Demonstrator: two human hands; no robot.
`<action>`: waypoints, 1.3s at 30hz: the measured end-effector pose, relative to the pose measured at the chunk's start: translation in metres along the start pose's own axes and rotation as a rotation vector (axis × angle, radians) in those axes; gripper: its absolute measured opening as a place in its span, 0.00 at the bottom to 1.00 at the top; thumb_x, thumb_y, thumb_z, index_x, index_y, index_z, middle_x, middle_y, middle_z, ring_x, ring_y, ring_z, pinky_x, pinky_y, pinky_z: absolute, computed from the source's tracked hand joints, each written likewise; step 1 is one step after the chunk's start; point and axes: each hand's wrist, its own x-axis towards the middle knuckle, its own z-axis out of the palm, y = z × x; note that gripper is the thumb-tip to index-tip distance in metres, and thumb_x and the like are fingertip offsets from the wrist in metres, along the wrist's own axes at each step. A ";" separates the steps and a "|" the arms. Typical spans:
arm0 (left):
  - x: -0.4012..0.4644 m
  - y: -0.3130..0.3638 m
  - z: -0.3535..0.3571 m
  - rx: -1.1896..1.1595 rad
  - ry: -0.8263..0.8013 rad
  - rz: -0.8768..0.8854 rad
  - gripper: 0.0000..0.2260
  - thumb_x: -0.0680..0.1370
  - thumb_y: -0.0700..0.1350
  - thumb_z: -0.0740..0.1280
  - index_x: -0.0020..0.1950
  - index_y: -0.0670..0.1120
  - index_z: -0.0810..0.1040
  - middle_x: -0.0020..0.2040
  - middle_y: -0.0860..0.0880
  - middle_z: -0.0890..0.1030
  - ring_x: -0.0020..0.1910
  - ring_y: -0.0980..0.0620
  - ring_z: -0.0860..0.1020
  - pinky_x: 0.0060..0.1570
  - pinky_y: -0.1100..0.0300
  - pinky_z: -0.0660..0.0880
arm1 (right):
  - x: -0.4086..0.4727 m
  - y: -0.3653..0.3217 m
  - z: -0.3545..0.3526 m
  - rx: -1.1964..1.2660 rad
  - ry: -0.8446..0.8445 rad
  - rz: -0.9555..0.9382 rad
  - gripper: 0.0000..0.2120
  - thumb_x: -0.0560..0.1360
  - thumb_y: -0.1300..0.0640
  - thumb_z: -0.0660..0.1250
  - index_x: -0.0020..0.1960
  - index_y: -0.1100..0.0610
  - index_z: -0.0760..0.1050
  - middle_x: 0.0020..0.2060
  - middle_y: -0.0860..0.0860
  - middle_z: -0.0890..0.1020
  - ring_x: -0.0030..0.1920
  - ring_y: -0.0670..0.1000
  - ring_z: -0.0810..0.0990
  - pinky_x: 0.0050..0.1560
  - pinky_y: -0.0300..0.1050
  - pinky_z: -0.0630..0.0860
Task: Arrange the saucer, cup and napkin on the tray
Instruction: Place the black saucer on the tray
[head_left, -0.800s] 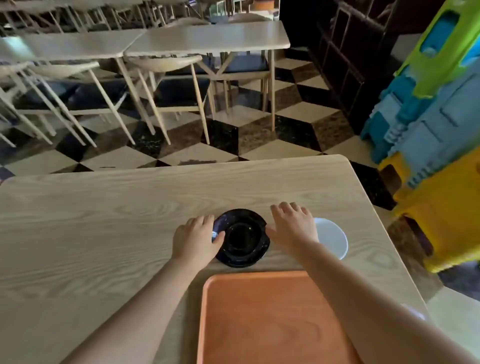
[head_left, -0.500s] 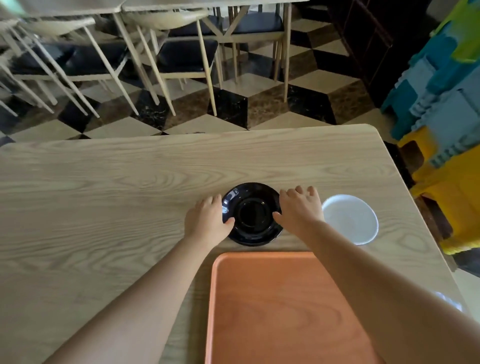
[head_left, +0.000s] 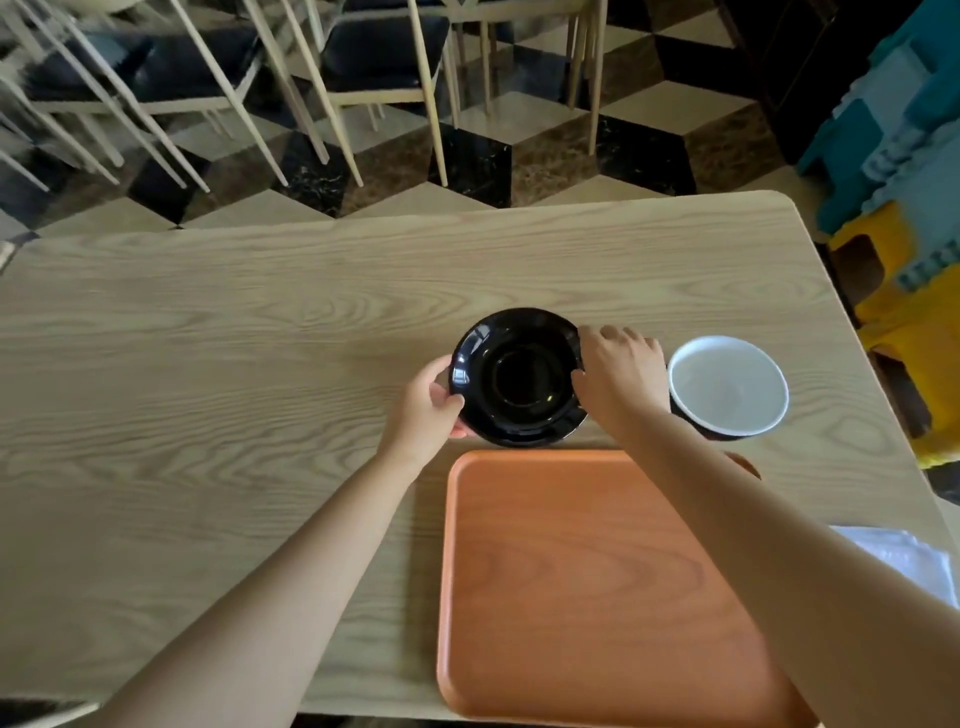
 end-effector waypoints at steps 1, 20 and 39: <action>-0.008 0.001 -0.005 -0.050 -0.016 -0.012 0.23 0.76 0.31 0.60 0.67 0.49 0.69 0.36 0.48 0.74 0.26 0.56 0.78 0.30 0.63 0.78 | -0.006 -0.002 -0.004 0.112 0.021 0.027 0.12 0.70 0.65 0.62 0.53 0.61 0.73 0.47 0.59 0.78 0.48 0.62 0.76 0.42 0.49 0.68; -0.103 -0.060 -0.023 0.073 -0.153 -0.072 0.24 0.75 0.33 0.64 0.67 0.53 0.70 0.40 0.49 0.76 0.33 0.44 0.82 0.34 0.58 0.80 | -0.149 0.004 0.019 1.096 -0.153 0.487 0.24 0.69 0.73 0.61 0.46 0.44 0.77 0.44 0.51 0.81 0.38 0.55 0.83 0.35 0.51 0.82; -0.102 -0.057 -0.025 0.195 -0.177 -0.073 0.23 0.74 0.35 0.66 0.68 0.49 0.71 0.40 0.48 0.82 0.31 0.51 0.83 0.36 0.59 0.79 | -0.157 0.007 0.038 1.035 -0.185 0.500 0.21 0.72 0.69 0.61 0.61 0.51 0.75 0.49 0.56 0.80 0.47 0.57 0.81 0.40 0.52 0.83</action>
